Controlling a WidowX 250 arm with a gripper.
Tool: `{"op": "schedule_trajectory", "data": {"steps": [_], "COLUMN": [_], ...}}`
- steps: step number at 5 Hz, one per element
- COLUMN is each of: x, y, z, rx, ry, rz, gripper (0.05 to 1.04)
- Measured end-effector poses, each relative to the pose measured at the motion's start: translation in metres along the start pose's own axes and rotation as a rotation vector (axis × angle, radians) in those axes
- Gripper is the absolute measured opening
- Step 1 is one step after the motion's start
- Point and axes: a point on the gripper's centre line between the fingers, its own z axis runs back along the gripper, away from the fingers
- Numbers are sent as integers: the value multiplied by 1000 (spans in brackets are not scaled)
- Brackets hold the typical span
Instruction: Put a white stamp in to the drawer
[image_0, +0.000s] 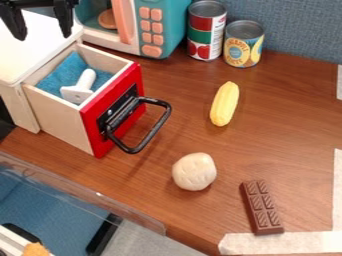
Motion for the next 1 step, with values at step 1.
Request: {"op": "schedule_trajectory", "data": {"steps": [1], "x": [-12], "y": [-2], "z": [6], "rx": [-17], "ry": [2], "rz": [-36], "gripper": [1000]}}
